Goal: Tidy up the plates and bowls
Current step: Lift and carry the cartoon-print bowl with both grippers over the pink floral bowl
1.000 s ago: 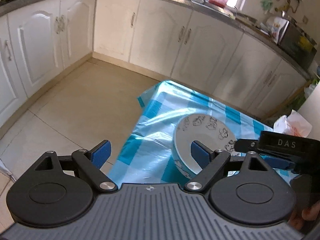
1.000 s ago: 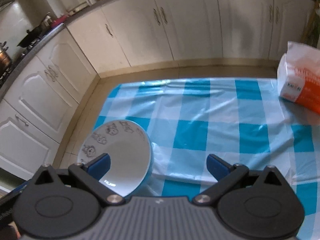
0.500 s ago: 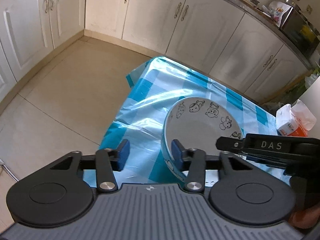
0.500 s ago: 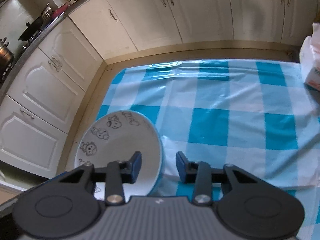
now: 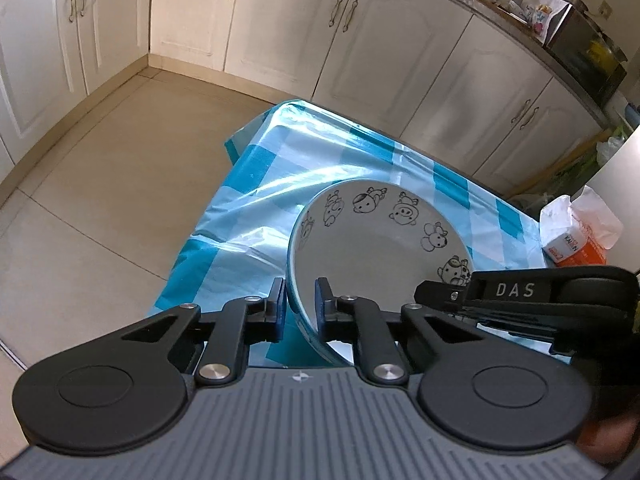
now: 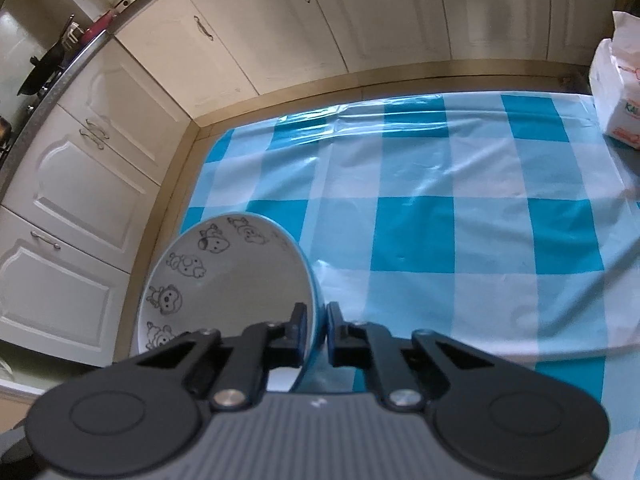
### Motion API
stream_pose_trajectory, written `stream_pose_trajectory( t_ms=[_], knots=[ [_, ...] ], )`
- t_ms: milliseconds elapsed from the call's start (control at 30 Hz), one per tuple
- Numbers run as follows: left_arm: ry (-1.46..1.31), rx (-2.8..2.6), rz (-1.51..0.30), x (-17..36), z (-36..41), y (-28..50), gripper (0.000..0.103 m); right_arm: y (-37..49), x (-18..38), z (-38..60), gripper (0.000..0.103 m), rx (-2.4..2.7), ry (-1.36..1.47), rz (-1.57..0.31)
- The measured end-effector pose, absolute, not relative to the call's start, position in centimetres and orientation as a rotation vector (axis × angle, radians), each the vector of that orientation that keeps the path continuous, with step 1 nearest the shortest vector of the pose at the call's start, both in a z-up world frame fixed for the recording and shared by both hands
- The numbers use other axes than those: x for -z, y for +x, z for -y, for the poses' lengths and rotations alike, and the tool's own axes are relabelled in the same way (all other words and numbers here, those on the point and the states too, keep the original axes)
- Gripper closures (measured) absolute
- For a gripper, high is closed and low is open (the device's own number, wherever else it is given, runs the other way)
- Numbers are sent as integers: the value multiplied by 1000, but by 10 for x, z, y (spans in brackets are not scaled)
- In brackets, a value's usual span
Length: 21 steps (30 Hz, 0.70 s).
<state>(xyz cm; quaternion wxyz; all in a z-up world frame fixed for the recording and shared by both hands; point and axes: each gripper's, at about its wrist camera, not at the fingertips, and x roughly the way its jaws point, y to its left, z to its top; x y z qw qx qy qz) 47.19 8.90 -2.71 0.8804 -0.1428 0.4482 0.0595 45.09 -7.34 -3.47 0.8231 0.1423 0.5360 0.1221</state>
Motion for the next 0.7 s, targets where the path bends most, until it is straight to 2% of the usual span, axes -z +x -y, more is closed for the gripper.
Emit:
stream_pose_trajectory(
  t_ms=[333,700],
  knots=[
    [-314,-121,-919,23,-83,464,94,434,22,77,96,-247,317,-1113],
    [-353,-91,-861,-9,-66,434,97,400,-8,94,96,-264,304,-1066]
  ],
)
